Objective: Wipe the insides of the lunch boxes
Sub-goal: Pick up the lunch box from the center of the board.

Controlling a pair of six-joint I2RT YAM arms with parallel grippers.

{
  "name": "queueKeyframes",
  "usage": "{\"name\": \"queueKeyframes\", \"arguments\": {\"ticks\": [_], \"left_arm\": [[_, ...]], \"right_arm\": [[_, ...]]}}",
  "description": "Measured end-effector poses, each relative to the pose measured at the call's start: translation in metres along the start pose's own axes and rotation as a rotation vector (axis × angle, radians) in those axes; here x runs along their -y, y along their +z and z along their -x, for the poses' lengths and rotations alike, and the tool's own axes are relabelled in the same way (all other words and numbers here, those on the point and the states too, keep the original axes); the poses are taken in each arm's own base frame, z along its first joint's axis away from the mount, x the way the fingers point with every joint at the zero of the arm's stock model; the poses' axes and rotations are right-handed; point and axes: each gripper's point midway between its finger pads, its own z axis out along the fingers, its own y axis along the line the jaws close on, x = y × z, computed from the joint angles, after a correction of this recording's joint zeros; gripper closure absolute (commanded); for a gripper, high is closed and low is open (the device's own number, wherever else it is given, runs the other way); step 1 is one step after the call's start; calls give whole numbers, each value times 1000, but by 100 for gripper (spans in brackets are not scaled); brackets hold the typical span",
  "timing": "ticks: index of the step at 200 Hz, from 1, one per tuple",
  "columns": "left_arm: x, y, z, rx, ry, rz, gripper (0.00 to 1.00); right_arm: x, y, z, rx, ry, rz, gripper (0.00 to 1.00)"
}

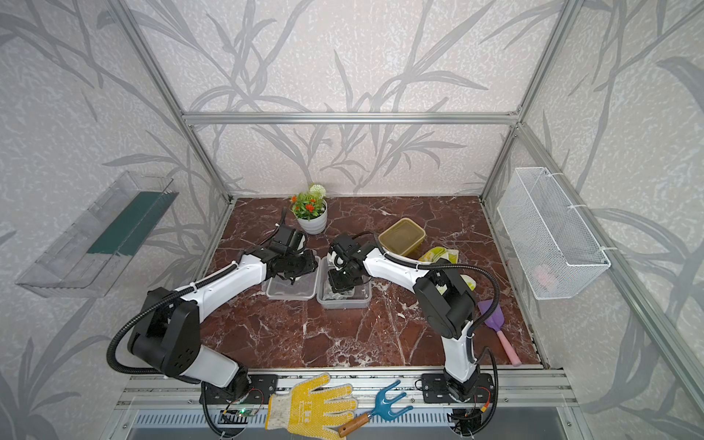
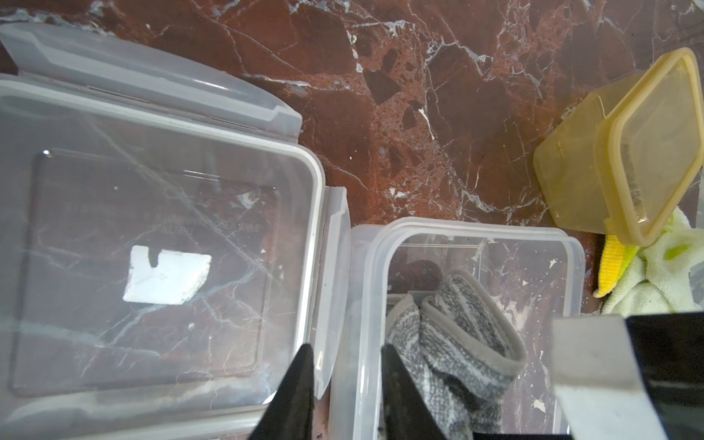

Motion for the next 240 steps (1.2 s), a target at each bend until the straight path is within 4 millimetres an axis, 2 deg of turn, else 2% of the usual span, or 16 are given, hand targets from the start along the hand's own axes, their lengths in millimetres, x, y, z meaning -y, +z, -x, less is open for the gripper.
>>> {"name": "queueKeyframes", "arguments": {"ticks": [53, 81, 102, 130, 157, 173, 205, 240], "left_arm": [[14, 5, -18, -39, 54, -11, 71], [14, 15, -32, -82, 86, 13, 71], [10, 23, -43, -117, 110, 54, 71], [4, 32, -50, -138, 127, 97, 73], [8, 34, -49, -137, 146, 94, 88], [14, 37, -44, -131, 156, 88, 92], [15, 43, -43, -134, 167, 106, 92], [13, 45, -43, -136, 171, 116, 92]], "right_arm": [[36, -7, -23, -82, -52, -189, 100], [53, -21, -32, -113, -93, -300, 100], [64, -32, -29, -119, -129, -383, 100], [81, -48, -18, -90, -171, -517, 100], [94, -57, -4, -36, -190, -633, 100], [98, -60, 6, 10, -191, -676, 100], [96, -63, 31, 134, -162, -703, 100], [82, -57, 64, 250, -104, -643, 100]]}}
